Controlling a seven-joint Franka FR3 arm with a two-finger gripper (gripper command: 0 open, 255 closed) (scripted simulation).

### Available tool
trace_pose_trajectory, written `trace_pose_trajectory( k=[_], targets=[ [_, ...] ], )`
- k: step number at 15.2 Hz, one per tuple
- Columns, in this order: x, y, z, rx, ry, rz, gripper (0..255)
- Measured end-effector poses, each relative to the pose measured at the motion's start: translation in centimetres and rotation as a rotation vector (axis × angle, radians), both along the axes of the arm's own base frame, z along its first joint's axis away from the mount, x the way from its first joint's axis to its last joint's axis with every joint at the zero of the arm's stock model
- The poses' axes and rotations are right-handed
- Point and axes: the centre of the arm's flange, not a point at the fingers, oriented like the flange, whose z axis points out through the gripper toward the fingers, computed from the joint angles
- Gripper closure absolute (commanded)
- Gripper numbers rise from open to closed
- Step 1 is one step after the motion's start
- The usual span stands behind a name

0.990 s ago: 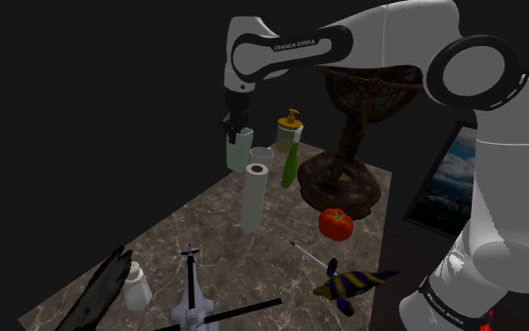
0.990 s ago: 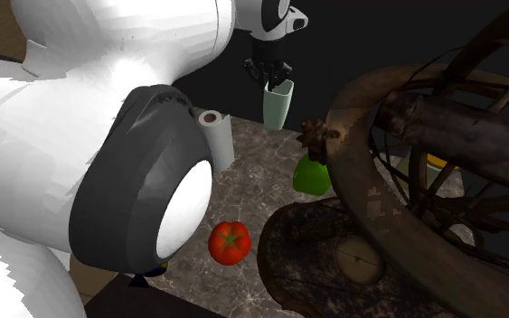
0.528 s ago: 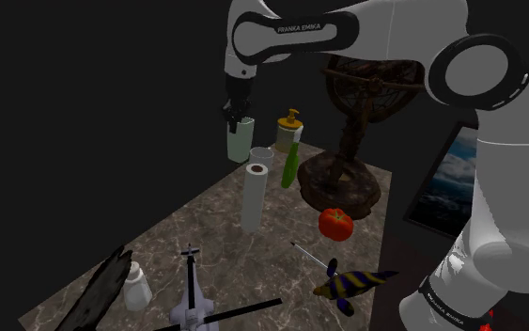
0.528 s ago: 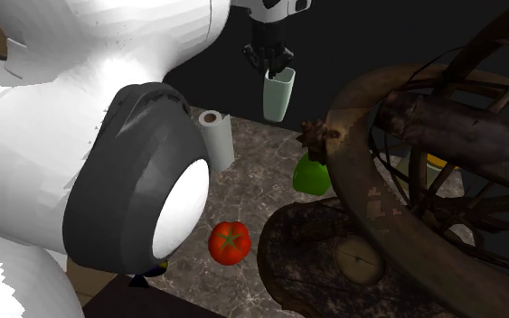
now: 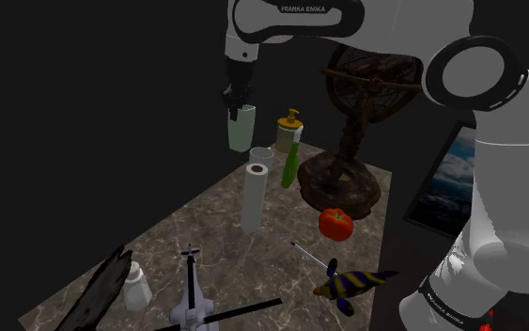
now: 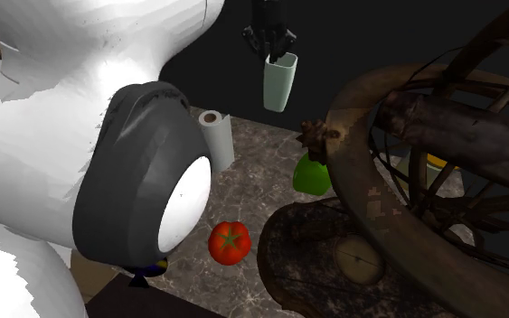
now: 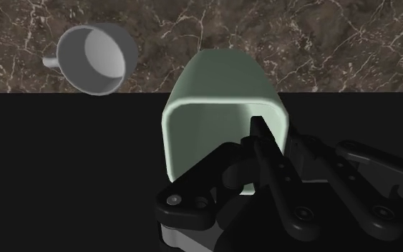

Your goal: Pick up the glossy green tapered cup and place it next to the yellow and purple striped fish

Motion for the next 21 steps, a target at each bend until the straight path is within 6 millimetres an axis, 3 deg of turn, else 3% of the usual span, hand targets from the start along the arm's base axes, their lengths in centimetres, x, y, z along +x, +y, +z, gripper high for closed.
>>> trace_pose_trajectory(
  k=[10, 17, 21],
  targets=[
    [-0.6, 0.2, 4.8, 0.000, 0.001, -0.001, 255],
    [-8.4, 2.0, 5.2, 0.000, 0.001, 0.001, 255],
    [-14.0, 3.1, 5.1, 0.000, 0.000, 0.001, 255]
  ],
)
